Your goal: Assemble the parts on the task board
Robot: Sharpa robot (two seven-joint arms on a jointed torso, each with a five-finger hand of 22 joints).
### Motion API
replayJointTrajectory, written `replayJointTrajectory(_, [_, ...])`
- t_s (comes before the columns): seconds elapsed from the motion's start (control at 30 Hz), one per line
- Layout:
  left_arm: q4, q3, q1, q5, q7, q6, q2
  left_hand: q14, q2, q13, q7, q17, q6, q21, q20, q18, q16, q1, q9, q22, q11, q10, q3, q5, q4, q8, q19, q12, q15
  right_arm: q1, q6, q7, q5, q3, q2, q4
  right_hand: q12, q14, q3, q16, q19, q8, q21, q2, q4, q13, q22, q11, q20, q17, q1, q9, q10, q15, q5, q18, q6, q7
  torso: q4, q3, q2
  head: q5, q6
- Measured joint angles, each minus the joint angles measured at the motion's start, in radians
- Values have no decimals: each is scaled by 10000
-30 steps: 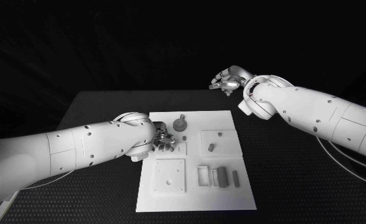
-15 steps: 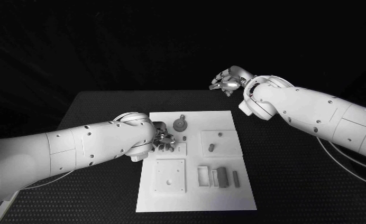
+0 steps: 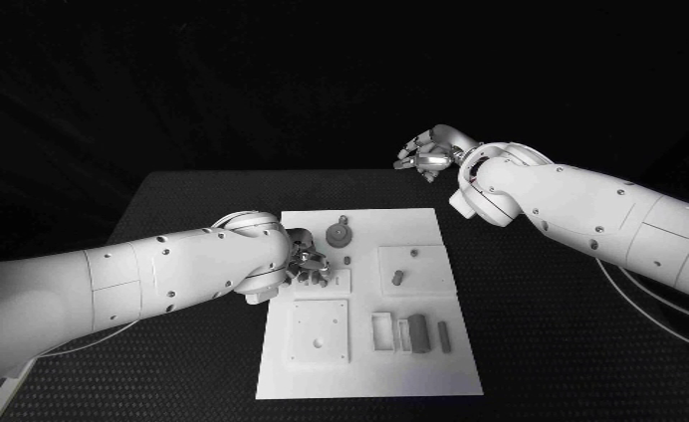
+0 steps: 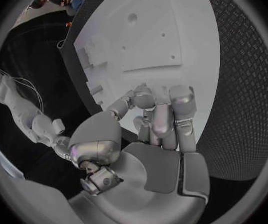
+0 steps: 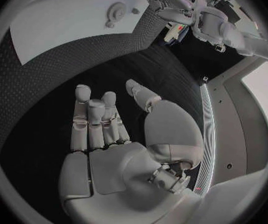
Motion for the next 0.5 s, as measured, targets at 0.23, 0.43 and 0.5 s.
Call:
replayJointTrajectory(0.23, [27, -4, -8, 7, 12, 58, 0, -16, -149, -1, -4, -1, 8, 0, 0, 10, 0, 132, -242, 0, 2, 1, -94, 0, 40, -142, 0, 0, -18, -3, 11, -4, 1, 0, -1, -1, 0, 0, 0, 0, 0, 0, 0, 0, 0, 0, 0, 0, 0, 0, 0, 0, 0, 1, 0, 89, 2, -3, -2, 3, 0, 7, -3])
replayJointTrajectory(0.43, [28, -4, -8, 11, 12, 133, -9, -24, -170, -1, -6, -38, 15, 0, 0, 14, 0, 152, -356, -1, 15, 14, -130, 0, 75, -230, 0, 0, -25, -5, 18, -6, 2, 0, -3, -2, 0, 0, 0, 0, 0, 0, 0, 41, 0, 1, 0, 0, 1, -9, -41, 1, 0, 2, 0, 108, 5, -6, -6, 6, 0, 8, -6])
replayJointTrajectory(0.5, [24, -2, -6, 11, 11, 161, -14, -25, -196, -2, -16, -65, 27, 0, 0, 16, 0, 178, -423, -1, 13, 7, -179, -1, 125, -266, 1, 0, -26, -5, 20, -7, 3, 0, -4, -4, 0, 0, 0, 0, 0, 0, 0, 41, 0, 1, 0, 0, 1, -9, -41, 1, 0, 2, 0, 107, 5, -8, -6, 6, 0, 9, -8])
